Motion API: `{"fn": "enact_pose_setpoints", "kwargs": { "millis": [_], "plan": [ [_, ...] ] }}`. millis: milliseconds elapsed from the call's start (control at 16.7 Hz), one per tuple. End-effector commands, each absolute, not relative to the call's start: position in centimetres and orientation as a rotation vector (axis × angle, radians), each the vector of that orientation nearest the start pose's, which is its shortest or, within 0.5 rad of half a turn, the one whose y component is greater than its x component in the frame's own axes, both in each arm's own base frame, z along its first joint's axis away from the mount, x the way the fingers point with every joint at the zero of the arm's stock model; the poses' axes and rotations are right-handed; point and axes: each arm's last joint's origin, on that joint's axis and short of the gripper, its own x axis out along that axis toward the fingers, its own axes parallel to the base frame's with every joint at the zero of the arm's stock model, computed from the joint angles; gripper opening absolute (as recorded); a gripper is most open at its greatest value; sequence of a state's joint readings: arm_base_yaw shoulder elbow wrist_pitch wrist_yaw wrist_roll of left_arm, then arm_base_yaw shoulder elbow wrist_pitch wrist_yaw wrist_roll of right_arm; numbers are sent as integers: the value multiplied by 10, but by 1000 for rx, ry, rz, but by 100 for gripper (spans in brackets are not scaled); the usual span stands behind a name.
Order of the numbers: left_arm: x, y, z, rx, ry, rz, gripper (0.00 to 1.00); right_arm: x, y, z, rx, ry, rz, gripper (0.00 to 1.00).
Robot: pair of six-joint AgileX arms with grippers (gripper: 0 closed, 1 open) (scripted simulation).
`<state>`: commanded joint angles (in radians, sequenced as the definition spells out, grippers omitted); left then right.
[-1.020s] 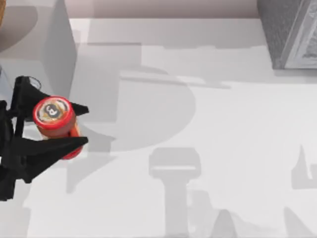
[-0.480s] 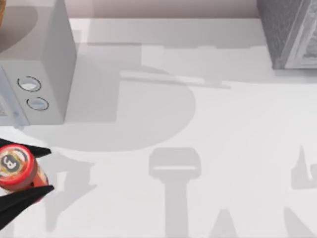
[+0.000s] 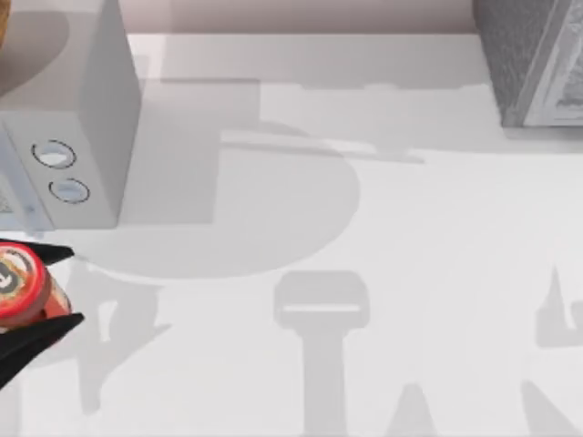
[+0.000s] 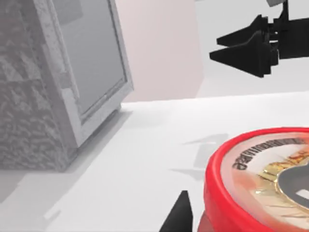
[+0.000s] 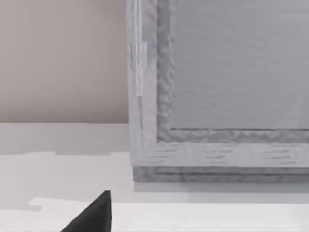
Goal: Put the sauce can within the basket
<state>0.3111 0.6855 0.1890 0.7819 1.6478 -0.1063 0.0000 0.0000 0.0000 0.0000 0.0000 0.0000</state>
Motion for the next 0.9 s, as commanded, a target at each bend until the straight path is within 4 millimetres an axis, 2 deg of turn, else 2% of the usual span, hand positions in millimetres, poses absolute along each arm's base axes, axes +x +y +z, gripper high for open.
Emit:
{"fn": "enact_pose_setpoints", "kwargs": {
  "millis": [180,420,660,900],
  "plan": [
    [145,17,238,142,-101,-1322,0,106,-1,160,0,0,0,100],
    [184,43,281,109,-82,-1281,0,106,-1,160,0,0,0,100],
    [234,85,335,91,-80,-1212,0,106,-1,160,0,0,0,100],
    [282,136,370,49,-63,-1115,0,106,-1,160,0,0,0,100]
  ]
}}
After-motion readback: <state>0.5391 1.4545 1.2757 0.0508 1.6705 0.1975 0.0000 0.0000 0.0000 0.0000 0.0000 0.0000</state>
